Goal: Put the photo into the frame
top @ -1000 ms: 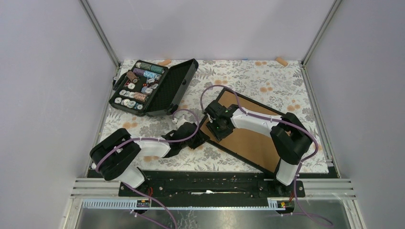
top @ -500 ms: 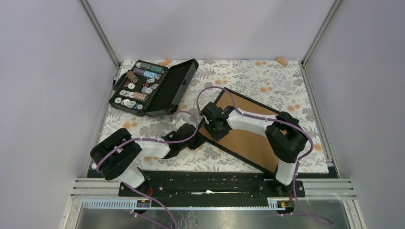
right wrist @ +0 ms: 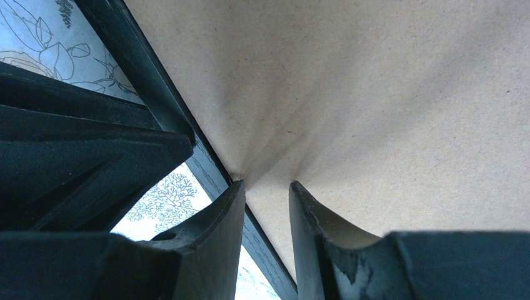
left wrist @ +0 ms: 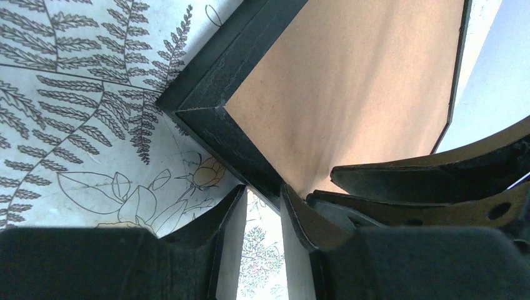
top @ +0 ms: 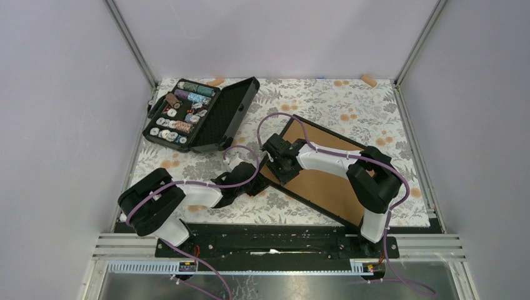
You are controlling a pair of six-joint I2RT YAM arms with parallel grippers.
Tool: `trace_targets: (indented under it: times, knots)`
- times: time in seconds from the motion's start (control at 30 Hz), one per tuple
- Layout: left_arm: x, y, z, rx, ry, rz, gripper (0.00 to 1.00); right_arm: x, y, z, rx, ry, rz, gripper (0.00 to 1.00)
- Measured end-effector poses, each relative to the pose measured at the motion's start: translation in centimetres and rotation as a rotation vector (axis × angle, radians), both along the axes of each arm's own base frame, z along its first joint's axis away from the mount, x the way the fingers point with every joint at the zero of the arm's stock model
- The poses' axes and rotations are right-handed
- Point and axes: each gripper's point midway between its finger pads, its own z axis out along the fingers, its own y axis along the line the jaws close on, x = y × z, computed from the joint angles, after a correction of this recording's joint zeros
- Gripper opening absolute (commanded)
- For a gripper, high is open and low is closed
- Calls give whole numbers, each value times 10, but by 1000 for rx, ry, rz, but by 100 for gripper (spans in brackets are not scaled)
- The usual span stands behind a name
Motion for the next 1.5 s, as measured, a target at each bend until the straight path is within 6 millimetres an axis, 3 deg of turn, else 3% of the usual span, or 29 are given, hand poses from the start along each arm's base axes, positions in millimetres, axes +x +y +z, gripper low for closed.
trace_targets:
  times: [0.83, 1.5]
  knots:
    - [0, 0, -3, -3, 3, 5, 33, 4, 2, 0, 5, -20, -7, 46]
    - [0, 0, -3, -5, 2, 5, 32, 5, 2, 11, 27, -39, -24, 40]
